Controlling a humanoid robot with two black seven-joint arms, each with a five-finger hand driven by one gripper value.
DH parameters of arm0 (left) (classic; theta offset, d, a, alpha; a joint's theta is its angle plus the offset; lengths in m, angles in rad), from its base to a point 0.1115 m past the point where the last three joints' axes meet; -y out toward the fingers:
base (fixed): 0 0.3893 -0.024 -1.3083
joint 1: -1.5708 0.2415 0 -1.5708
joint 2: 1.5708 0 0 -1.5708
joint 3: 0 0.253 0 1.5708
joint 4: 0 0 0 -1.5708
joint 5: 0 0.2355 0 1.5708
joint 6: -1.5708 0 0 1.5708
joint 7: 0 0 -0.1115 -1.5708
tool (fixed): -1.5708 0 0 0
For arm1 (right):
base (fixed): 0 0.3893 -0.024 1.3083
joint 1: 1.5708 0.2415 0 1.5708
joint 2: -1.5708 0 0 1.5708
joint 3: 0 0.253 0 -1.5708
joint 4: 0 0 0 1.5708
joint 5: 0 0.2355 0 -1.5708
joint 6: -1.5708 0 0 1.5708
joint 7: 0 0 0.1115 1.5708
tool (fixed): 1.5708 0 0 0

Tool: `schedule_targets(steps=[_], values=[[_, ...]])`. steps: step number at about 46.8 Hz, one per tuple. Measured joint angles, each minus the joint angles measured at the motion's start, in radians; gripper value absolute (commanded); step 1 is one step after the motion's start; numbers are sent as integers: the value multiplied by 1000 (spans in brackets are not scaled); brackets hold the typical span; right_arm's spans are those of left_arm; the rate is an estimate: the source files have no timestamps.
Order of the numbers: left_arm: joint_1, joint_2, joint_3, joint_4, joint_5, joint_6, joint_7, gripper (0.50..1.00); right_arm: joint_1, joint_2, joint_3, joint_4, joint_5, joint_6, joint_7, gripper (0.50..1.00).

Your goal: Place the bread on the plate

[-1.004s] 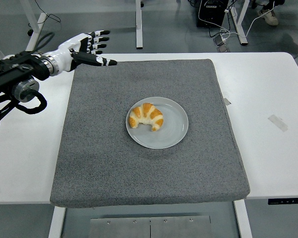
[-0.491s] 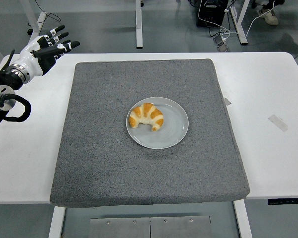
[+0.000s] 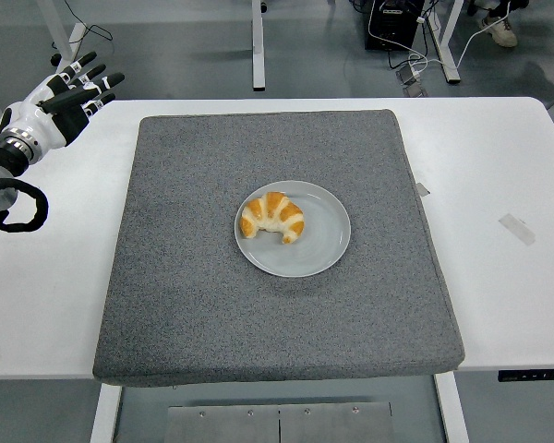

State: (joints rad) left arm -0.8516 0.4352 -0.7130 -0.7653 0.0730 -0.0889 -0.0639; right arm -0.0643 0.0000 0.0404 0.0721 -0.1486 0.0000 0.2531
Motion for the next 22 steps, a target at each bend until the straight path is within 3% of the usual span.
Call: schedule_targets(steps=[8,22], values=[[8,10,0,0,1,0,-2,983,6,0,2,73,1,5,0,1000],[9,31,0,0,1,0,-2,981,4,0,0,75,0,0,0,1000]])
